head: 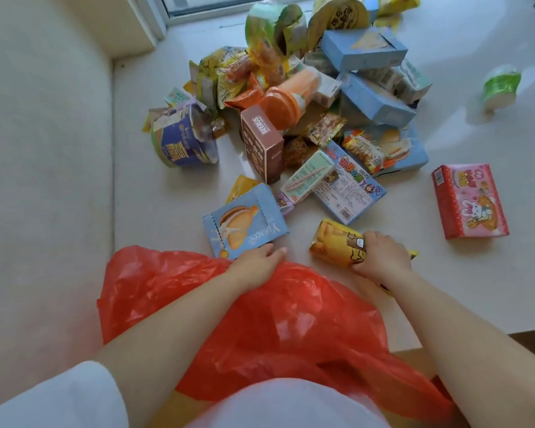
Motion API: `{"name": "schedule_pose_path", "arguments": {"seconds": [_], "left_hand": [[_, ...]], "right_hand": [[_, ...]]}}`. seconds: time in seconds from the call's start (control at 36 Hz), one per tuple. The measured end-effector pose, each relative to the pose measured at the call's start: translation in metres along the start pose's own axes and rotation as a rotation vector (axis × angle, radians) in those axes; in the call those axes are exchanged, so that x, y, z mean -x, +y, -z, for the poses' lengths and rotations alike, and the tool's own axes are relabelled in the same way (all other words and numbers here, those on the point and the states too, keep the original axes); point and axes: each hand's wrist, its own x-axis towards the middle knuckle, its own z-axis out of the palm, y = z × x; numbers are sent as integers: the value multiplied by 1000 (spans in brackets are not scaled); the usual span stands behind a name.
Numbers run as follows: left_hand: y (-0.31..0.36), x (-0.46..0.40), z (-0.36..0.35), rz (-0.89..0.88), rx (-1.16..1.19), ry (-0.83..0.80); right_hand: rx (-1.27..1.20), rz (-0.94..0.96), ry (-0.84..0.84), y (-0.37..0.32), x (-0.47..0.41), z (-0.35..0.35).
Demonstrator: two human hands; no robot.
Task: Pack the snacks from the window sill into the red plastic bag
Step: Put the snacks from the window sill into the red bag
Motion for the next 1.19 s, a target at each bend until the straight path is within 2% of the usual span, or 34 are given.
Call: {"name": "schedule_pose_path", "arguments": {"seconds": [0.11, 0.19, 0.25, 0.33, 0.47, 0.64, 0.78, 0.86, 0.92, 1.0, 1.08, 1.19], "left_hand": [[6, -6, 14, -118, -206, 449], [5, -23, 29, -229, -316, 614], [2, -36, 42, -179, -417, 568], [-9, -58, 56, -43, -559, 391], [-28, -77, 63, -9, -580, 212], [-32, -80, 70, -94, -517, 242], [-22, -65, 74, -160, -408, 318], [-12, -47, 82, -230, -317, 432], [-9, -35, 87, -304, -254, 557], [-4, -16, 95, -455, -155, 726], [4, 6, 103, -542, -35, 848], [14, 41, 111, -604, 132, 940]], "right_hand": [[-46, -26, 43, 0, -9, 8], [-81, -15, 101, -1, -9, 13], [-145, -7, 133, -3, -10, 15], [-231, -1, 152, -4, -13, 17], [-329, -20, 109, -7, -15, 18], [-478, -27, 119, -14, -11, 27], [-932, -78, 210, -30, 6, 68], [-1232, 51, 50, -33, 27, 93], [-1270, 180, -107, -32, 41, 102], [-1229, 320, -320, -33, 55, 101], [-1145, 355, -504, -40, 68, 90], [-927, 359, -649, -58, 82, 66]]}}
